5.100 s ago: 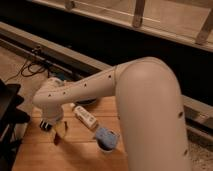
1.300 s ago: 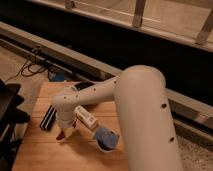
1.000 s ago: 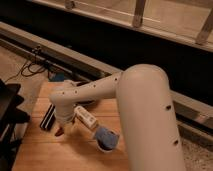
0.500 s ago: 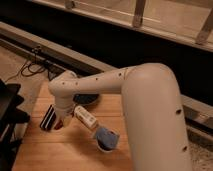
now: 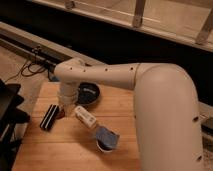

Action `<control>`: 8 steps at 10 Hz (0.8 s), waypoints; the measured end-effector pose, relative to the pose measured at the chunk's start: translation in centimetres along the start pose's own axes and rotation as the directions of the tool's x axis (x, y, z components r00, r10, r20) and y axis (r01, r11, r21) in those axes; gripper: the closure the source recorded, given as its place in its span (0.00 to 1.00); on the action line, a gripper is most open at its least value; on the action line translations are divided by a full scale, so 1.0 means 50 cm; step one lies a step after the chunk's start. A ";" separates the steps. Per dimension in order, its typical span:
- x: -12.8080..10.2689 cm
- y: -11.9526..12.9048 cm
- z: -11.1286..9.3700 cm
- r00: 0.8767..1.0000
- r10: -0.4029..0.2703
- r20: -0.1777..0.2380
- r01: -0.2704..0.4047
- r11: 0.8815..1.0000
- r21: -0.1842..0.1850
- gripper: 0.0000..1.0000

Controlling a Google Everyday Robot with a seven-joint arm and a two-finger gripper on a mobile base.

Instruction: Place the pepper in the ceramic bowl

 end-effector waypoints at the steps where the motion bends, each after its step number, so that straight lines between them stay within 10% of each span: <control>1: 0.012 -0.005 -0.021 1.000 0.001 0.006 -0.001 1.000 0.002 0.99; 6: 0.053 -0.032 -0.038 0.996 0.071 -0.046 -0.067 0.995 0.072 0.99; 8: 0.142 -0.068 -0.062 0.985 0.163 -0.058 -0.152 0.975 0.159 0.99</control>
